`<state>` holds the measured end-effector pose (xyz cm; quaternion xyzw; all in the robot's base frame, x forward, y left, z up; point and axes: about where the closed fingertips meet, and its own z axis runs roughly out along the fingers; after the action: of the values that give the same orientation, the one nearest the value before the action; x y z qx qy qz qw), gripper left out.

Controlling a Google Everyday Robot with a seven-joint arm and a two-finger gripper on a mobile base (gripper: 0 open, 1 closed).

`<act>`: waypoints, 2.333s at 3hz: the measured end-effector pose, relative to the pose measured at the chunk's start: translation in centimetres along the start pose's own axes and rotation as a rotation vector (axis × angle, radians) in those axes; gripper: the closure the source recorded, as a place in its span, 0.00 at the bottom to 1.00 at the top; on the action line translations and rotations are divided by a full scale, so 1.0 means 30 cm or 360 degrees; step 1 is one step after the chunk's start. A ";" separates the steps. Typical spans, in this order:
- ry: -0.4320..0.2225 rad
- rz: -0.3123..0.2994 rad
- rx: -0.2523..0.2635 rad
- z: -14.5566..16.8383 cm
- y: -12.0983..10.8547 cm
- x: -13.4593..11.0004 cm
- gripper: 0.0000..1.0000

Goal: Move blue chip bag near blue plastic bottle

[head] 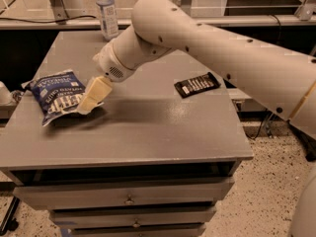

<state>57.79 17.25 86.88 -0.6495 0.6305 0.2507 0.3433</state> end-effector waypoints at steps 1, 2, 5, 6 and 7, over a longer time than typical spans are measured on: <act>-0.0025 0.0013 -0.0037 0.081 0.029 -0.018 0.18; -0.0007 0.0056 -0.0033 0.103 0.038 0.001 0.41; 0.0163 0.0127 0.0123 -0.106 -0.056 0.140 1.00; 0.0211 0.0085 0.0187 -0.203 -0.127 0.153 1.00; 0.0275 -0.0009 0.0314 -0.358 -0.258 0.140 1.00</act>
Offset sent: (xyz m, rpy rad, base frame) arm -0.0069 0.0202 -0.0317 -0.0049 0.0650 -0.0440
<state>64.64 6.12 91.56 -0.6335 0.6774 0.1296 0.3507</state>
